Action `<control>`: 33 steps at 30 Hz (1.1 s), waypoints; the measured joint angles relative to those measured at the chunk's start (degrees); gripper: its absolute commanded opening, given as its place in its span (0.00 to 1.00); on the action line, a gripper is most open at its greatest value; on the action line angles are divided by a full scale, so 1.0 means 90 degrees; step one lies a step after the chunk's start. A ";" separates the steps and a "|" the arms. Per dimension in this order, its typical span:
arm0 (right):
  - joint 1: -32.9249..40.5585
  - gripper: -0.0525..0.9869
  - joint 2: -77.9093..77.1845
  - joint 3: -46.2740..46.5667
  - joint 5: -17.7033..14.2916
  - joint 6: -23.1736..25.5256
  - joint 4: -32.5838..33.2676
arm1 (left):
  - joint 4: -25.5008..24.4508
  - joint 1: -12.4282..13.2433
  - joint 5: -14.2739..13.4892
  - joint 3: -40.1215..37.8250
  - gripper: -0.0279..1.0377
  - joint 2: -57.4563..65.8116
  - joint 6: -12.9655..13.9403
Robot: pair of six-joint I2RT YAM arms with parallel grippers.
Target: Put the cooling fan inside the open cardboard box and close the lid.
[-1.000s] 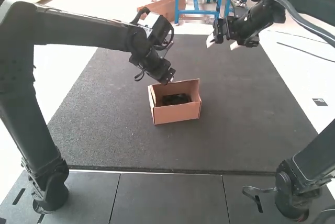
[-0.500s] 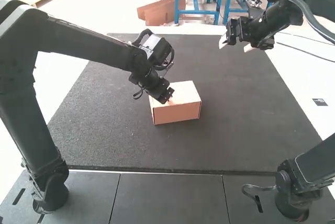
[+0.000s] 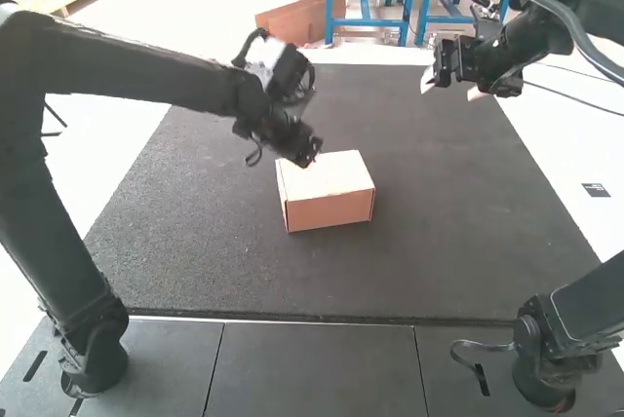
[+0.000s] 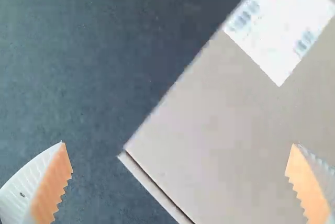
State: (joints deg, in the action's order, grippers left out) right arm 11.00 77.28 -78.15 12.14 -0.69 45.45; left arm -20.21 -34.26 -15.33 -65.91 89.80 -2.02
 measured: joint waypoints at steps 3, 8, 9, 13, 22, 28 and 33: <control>-0.0012 0.92 -0.0049 0.0168 -0.0012 -0.0005 -0.0449 | 0.0053 0.0457 0.0148 -0.0746 0.94 -0.0573 -0.0019; -0.0233 0.92 -0.0372 0.0661 -0.0022 0.0000 -0.1532 | -0.0007 0.1037 0.0551 -0.1088 0.94 -0.1433 -0.0019; -0.0279 0.92 -0.0459 0.0738 -0.0024 -0.0002 -0.1698 | -0.0046 0.1129 0.0668 -0.1064 0.94 -0.1530 -0.0019; -0.0374 0.92 -0.0867 0.1066 -0.0036 -0.0002 -0.2511 | 0.0323 0.1489 0.1005 -0.0568 0.94 -0.1858 -0.0015; -0.0733 0.92 -0.1904 0.2234 -0.0143 0.0027 -0.4029 | 0.2960 0.1982 0.1333 0.1880 0.94 -0.3784 0.0486; -0.0988 0.92 -0.2484 0.3009 -0.0323 0.0024 -0.4418 | 0.3456 0.2205 0.1020 0.3174 0.93 -0.4942 0.0729; -0.0993 0.92 -0.2934 0.3932 -0.0556 -0.0007 -0.4949 | 0.4041 0.2353 0.0466 0.4286 0.93 -0.5785 0.0753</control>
State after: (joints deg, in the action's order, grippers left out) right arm 2.07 50.87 -42.76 7.14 -0.75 0.91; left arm 16.16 -13.08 -11.14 -27.33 37.74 4.75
